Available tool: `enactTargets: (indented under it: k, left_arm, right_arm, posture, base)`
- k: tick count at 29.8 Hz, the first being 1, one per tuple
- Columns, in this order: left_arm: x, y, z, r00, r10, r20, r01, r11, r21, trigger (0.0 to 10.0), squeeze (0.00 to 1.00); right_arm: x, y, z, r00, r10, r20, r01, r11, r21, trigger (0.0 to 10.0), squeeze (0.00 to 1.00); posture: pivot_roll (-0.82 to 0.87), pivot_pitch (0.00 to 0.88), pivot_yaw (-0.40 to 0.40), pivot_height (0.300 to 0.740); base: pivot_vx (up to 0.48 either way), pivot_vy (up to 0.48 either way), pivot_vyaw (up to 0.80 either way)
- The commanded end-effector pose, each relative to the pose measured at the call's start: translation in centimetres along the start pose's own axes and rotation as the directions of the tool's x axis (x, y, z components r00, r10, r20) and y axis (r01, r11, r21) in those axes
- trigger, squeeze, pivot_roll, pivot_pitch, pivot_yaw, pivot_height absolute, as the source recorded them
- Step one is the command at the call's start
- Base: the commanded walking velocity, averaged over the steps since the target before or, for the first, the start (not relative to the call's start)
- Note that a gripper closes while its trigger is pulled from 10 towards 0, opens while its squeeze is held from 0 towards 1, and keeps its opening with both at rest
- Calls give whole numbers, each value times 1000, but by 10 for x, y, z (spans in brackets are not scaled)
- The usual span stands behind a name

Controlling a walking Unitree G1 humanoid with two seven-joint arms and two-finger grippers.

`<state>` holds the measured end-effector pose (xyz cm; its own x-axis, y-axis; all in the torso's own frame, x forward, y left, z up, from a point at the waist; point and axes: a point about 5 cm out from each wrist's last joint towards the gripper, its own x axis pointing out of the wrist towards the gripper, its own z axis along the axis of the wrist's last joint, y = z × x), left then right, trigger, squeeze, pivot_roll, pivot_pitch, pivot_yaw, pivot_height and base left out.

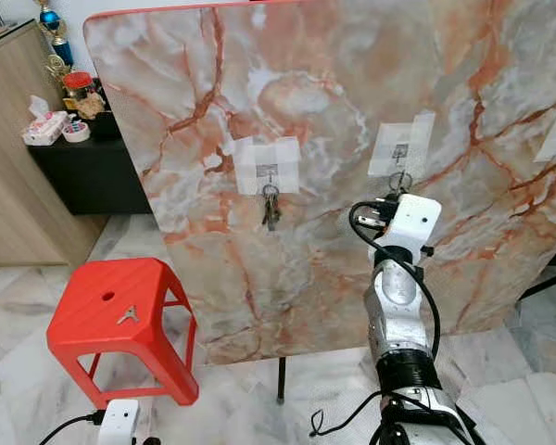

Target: Hang keys on a hook

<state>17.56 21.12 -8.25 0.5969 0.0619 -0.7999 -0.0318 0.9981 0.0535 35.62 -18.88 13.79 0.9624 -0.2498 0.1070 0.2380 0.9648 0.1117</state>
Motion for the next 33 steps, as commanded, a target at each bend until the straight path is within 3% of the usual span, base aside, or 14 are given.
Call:
enactTargets:
  k: [1, 33]
  left_arm:
    - [-1, 4, -5, 1000, 2, -31, -2, 1000, 22, 10000, 0]
    - [-1, 5, -3, 1000, 7, -27, -6, 1000, 23, 10000, 0]
  right_arm:
    - [7, 3, 13, 1000, 4, 31, -3, 1000, -2, 10000, 0]
    - [20, 5, 15, 999, 30, -14, -30, 1000, 8, 10000, 0]
  posture:
    - [-17, 0, 23, 740]
    - [-9, 0, 28, 740]
  base:
    - [0, 0, 0]
    - [0, 0, 0]
